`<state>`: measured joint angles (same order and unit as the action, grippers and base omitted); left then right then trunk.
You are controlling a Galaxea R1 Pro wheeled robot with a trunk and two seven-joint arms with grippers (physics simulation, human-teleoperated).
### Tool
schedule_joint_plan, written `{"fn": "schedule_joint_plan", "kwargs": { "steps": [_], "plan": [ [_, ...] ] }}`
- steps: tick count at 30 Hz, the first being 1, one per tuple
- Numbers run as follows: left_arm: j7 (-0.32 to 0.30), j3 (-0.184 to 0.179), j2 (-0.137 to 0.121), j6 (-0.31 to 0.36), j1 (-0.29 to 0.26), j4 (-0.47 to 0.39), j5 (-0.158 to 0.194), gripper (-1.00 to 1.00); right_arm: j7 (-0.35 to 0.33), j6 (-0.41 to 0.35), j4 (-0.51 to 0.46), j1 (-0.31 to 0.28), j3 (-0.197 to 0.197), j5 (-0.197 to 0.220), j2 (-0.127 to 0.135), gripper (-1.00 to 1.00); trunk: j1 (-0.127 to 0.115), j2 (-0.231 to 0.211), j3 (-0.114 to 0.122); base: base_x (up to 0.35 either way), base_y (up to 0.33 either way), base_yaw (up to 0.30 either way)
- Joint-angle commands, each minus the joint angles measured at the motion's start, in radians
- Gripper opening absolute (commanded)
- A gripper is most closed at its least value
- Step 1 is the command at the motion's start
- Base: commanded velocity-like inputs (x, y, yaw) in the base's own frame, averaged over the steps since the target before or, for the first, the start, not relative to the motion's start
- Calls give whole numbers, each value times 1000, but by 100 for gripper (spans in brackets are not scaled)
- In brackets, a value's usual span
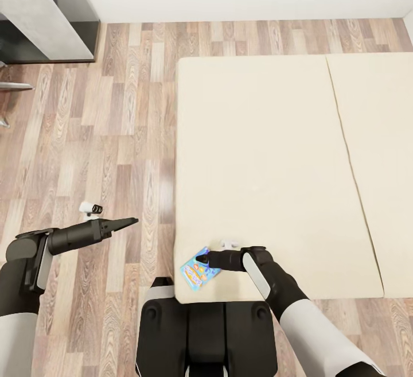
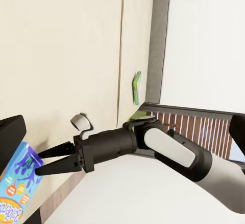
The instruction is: Put all the toys in the child's room - the three board games (two on the bed and one on the table), the two jigsaw puzzles on the table, and the tennis ball on the table - inside the toy box on the table in the child's room.
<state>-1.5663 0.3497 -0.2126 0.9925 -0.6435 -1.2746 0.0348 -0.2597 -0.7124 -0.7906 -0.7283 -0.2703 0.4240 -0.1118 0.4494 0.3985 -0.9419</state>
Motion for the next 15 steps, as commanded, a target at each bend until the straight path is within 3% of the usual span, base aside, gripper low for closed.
{"fn": "schedule_joint_plan", "kwargs": {
  "steps": [1,15],
  "plan": [
    [-4,0,0,10,0,0,-1,100,-3,-4,0,0,0,-2,0,100,1,2,-1,0,33,0],
    [-4,0,-2,11,0,0,-1,100,-4,-20,2,0,-2,-1,2,100,1,2,-1,0,4,0]
  ]
}}
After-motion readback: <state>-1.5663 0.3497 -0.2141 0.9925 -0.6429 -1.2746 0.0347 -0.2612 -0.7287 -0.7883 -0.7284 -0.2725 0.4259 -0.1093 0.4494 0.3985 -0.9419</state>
